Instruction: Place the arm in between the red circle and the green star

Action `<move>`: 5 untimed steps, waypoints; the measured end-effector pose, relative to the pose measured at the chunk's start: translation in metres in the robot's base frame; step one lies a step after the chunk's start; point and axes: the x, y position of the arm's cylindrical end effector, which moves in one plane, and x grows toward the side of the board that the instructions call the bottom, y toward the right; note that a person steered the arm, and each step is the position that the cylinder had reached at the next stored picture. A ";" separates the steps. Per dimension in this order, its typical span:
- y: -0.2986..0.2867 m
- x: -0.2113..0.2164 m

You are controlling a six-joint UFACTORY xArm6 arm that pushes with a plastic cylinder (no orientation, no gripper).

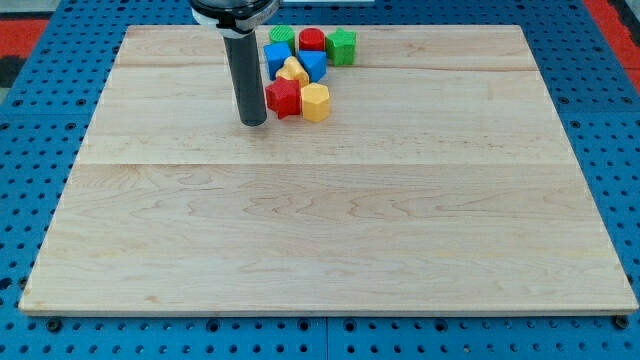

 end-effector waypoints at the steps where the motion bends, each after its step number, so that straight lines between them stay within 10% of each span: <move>1: 0.023 0.039; 2: 0.126 0.032; 3: 0.175 -0.063; 5: 0.156 -0.186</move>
